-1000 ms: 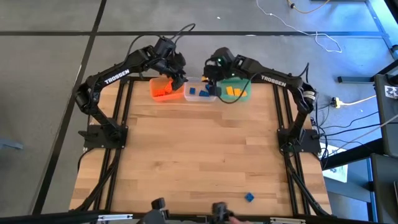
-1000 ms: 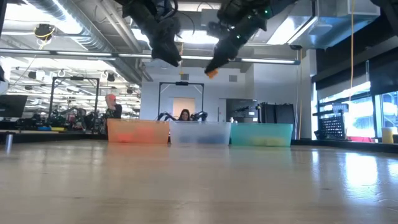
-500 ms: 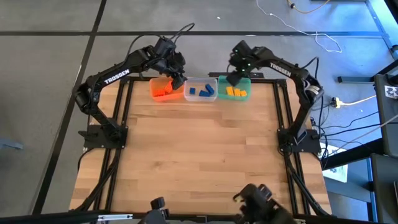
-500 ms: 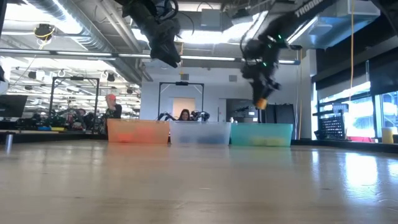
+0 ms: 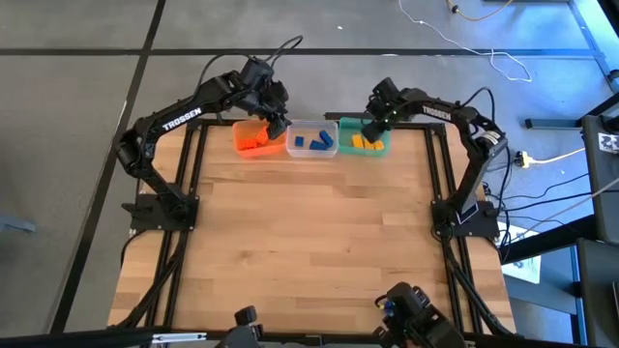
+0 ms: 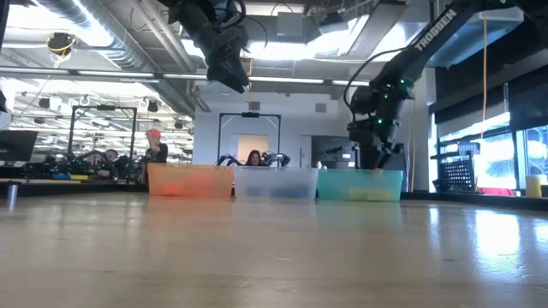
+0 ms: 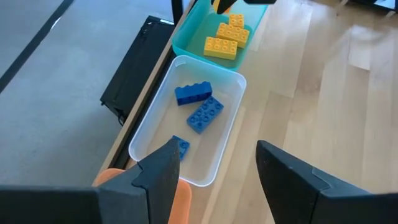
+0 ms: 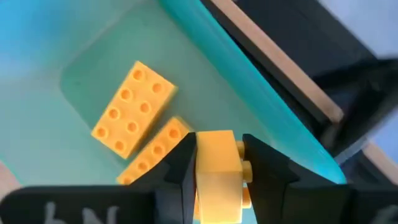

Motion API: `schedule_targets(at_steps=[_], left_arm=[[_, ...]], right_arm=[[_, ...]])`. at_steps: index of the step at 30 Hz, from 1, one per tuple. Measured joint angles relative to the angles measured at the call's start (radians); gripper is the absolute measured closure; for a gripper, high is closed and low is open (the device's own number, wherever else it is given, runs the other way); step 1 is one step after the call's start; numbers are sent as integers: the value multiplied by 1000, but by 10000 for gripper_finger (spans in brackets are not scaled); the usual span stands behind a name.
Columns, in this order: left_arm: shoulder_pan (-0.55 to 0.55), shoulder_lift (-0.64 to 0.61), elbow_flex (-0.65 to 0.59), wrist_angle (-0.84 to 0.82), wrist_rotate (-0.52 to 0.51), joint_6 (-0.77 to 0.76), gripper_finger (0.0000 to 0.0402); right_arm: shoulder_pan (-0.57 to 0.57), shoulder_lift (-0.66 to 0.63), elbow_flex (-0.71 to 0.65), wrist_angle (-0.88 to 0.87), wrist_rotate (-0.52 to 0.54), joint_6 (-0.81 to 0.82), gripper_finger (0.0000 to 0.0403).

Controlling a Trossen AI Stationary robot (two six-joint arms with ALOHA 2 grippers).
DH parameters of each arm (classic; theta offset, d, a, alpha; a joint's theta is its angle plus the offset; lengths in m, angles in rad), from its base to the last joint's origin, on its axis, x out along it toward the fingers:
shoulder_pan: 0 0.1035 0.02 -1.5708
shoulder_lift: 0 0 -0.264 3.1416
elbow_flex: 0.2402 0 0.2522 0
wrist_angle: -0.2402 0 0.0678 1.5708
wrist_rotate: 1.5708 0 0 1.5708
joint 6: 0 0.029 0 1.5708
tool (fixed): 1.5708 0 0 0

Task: Sort & place blocks by color
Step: Put the yellow game piece into the green bin, then put the blue game piece into the transparent bin

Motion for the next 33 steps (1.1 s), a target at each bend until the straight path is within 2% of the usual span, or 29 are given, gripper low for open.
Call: schedule_targets(at_steps=[7,17,24,26,28,31,33], left_arm=[[0,0,0,0,0,-1,201],[0,0,0,0,1,-1,201],[0,0,0,0,1,-1,201],[0,0,0,0,1,-1,201],[0,0,0,0,1,-1,201],[0,0,0,-7,1,1,201],[0,0,0,-24,1,6,201]], right_arm=[[0,0,-34,72,-2,-16,288],[1,0,-34,65,-2,33,260],[19,0,-27,44,-13,30,257],[21,0,3,-6,-52,26,257],[21,0,57,-85,-135,10,256],[22,-1,157,-290,-282,-86,256],[33,-12,218,-428,-342,-160,256]])
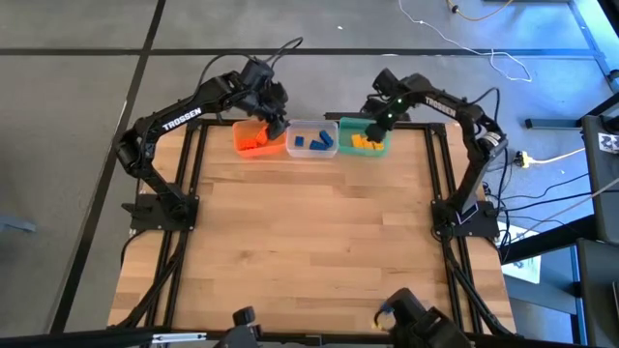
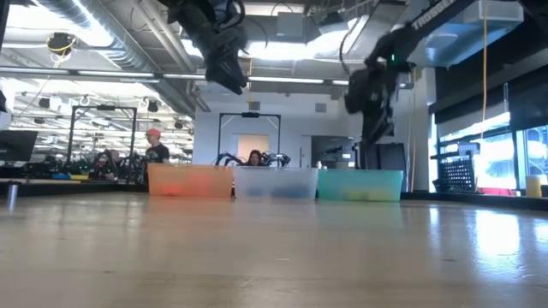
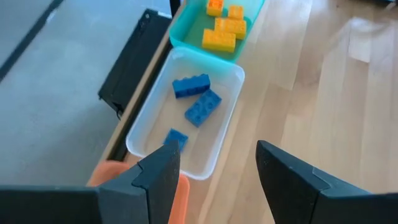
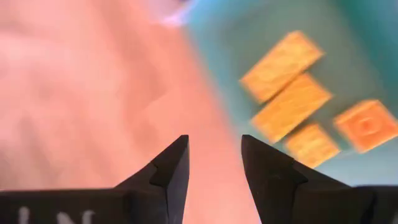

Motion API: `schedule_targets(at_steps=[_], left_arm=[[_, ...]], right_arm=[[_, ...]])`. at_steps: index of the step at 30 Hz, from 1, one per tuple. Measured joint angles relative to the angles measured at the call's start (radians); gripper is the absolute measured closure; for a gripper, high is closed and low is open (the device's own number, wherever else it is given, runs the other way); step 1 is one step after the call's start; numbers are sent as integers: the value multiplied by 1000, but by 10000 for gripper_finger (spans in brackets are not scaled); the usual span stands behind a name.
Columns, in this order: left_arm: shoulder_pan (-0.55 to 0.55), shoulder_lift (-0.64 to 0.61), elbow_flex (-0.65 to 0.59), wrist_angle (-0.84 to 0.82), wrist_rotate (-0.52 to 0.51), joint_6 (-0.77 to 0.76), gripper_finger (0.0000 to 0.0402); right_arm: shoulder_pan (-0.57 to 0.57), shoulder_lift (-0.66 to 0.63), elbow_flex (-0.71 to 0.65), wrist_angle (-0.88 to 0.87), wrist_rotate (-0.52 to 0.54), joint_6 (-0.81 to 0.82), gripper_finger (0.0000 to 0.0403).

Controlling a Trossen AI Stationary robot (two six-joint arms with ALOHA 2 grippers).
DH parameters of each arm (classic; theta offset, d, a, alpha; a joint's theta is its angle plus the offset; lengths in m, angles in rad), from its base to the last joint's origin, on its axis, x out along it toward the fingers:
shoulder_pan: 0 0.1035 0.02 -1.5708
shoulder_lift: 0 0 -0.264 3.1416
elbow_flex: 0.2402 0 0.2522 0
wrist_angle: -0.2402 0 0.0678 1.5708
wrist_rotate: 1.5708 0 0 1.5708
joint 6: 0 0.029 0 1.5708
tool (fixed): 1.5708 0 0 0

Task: Sort & place blocks by color
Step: Put the blue game piece into the transparent bin

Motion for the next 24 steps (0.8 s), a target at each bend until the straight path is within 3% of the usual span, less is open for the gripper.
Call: schedule_targets(at_steps=[3,7,13,17,24], left_arm=[[0,0,0,-37,0,3,201],[0,0,0,-95,0,9,201],[-9,0,0,-147,10,59,201],[-31,0,0,-184,20,107,201],[-72,0,0,-253,178,206,201]], right_arm=[[34,-50,48,-113,-24,-46,256],[101,-147,47,-146,12,16,256],[242,-317,47,-230,118,262,256],[365,-416,47,-296,134,453,256],[584,-533,47,-347,132,750,256]])
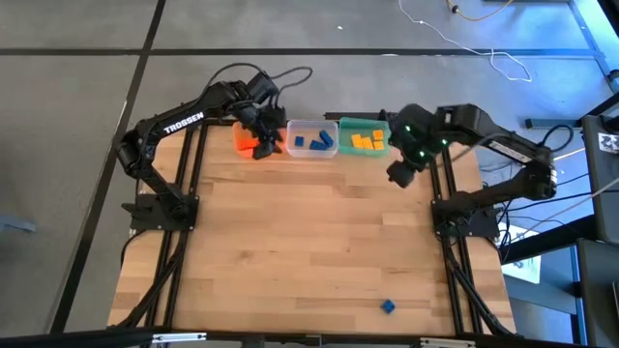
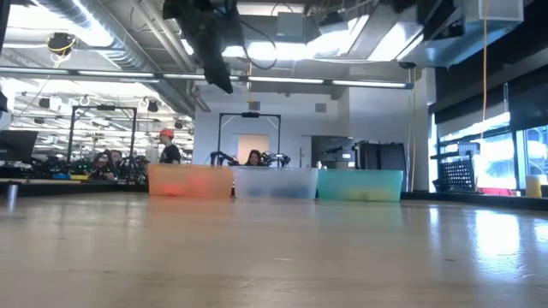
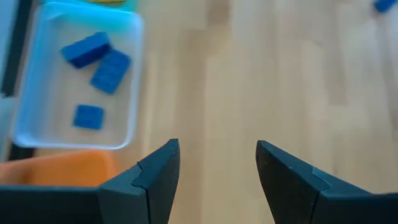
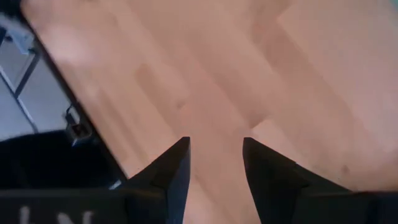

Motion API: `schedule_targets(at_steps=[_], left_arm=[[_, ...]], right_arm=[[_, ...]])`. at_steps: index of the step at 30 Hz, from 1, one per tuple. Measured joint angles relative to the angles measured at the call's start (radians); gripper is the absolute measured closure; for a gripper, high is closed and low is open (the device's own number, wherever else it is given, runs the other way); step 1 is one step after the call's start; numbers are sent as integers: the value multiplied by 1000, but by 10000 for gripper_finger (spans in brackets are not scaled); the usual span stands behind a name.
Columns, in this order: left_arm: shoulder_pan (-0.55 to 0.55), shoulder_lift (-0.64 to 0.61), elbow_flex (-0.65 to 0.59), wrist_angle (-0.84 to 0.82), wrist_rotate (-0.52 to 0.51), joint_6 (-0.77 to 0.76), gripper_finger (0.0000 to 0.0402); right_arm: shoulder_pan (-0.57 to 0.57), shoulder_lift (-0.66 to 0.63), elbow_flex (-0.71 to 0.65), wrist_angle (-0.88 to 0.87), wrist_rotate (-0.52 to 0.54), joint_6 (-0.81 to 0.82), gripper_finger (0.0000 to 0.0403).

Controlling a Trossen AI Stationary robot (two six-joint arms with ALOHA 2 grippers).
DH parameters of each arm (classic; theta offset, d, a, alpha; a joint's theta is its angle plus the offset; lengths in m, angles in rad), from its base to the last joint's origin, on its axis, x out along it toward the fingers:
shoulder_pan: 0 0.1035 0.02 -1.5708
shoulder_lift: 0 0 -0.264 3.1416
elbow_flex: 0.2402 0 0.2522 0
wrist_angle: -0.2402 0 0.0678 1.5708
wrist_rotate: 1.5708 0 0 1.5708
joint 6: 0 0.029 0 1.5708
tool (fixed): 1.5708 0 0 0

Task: Sort & place blocks by color
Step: Put the blue game piece into the transparent bin

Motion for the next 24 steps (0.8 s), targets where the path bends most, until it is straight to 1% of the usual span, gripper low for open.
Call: schedule_targets(at_steps=[5,11,15,21,24], left_arm=[[-42,0,0,-27,10,6,201],[-93,0,0,-40,7,-2,201],[-130,0,0,-51,7,-35,201],[-183,0,0,-98,6,-64,201],[-204,0,0,-119,-18,-81,201]], right_arm=[[144,-18,0,-33,-7,29,256],[305,-15,-1,-100,19,113,256],[415,-15,-1,-100,26,153,257],[560,-7,-1,-59,26,212,271],[618,5,-1,-60,5,242,271]])
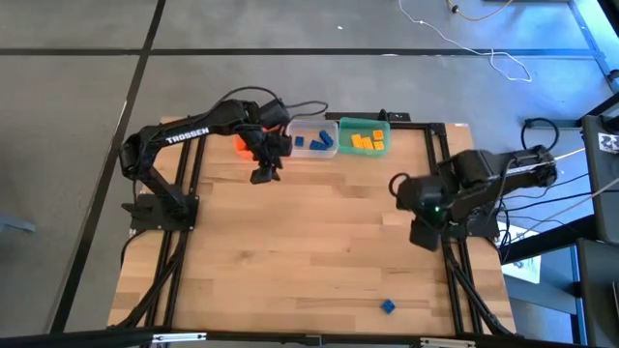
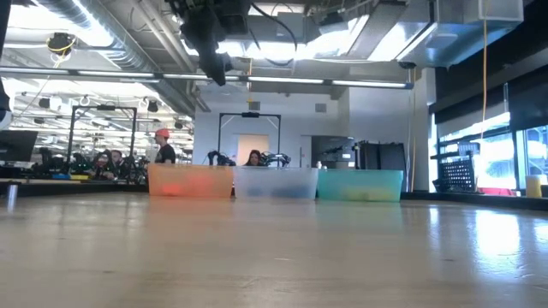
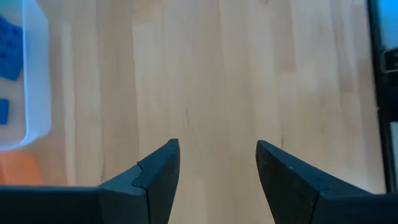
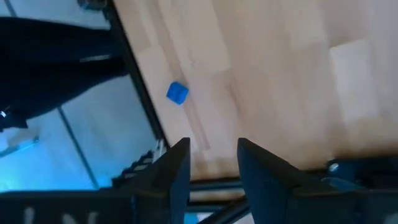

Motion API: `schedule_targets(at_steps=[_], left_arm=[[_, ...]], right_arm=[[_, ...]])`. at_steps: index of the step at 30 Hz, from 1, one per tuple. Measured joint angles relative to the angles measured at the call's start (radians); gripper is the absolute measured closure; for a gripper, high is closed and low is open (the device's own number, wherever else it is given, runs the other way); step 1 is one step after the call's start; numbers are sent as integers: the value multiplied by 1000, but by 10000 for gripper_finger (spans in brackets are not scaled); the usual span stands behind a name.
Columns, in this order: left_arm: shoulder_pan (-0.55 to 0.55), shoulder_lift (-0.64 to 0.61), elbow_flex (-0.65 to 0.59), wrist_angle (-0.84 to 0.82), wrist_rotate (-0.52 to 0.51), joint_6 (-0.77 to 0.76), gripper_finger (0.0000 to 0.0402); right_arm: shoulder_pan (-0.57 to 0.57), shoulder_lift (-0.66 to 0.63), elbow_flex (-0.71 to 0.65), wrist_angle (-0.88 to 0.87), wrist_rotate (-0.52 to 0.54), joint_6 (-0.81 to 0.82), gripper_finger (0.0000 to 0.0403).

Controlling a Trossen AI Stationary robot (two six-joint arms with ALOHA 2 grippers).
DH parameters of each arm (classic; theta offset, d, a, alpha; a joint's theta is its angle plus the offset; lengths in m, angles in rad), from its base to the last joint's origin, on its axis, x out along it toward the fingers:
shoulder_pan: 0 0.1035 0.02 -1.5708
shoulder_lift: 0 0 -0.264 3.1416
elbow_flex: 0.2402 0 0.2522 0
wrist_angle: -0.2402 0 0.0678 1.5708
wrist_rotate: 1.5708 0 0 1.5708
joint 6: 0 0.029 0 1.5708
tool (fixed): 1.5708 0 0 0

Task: Sort & place blocks by color
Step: Put the blue game piece into the transparent bin

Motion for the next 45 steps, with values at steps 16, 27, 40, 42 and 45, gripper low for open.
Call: schedule_targets(at_steps=[16,27,40,42,45], left_arm=[[-52,0,0,-47,-46,-12,201],[-94,-9,0,-155,-45,88,201],[-120,-35,0,-191,-47,114,201],[-120,-42,0,-192,-49,113,201],[-120,-43,0,-196,-51,109,201]], right_arm=[[243,220,0,58,23,121,203],[414,467,0,269,107,462,202],[436,616,0,496,40,881,202],[437,648,0,503,22,882,202],[437,690,0,459,-16,893,202]])
